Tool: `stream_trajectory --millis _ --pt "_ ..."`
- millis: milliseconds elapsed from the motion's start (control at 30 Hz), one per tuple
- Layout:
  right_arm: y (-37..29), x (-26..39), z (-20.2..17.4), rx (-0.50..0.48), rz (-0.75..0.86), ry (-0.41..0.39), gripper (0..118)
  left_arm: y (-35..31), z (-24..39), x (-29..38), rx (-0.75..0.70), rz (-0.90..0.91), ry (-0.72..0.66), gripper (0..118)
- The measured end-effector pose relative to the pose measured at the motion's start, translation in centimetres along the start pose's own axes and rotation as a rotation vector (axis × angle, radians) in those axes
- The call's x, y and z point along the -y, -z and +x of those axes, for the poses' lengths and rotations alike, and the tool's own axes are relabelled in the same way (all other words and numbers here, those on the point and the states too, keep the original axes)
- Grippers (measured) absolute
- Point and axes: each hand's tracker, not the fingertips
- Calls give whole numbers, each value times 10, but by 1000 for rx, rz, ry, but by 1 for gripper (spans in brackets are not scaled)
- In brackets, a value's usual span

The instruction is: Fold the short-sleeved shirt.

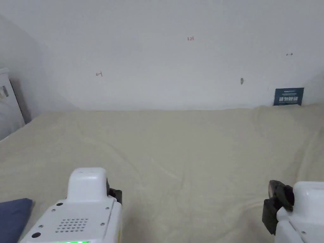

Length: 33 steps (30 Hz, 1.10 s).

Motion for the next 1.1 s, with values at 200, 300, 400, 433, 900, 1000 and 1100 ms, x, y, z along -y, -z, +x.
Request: stream_trajectory --millis 200,300,400,433,900,1000,1100 --pt "-8 3 9 -1 14 -8 0 -34 51 12 -21 141 78 0" --pt "-13 4 11 -5 25 -11 0 -34 53 7 -20 145 71 0" --pt "-18 2 11 -10 34 -8 14 -34 50 4 17 135 42 11" --pt "-20 2 12 -18 41 -11 30 -33 44 1 32 133 37 32" --pt "-27 -20 12 -125 9 25 95 -43 16 -13 68 105 -37 118" --pt "-27 -22 9 -48 -9 32 95 -42 10 -13 70 87 -54 118" --pt "-25 -27 10 -71 -67 27 95 -39 6 -10 80 84 -53 118"
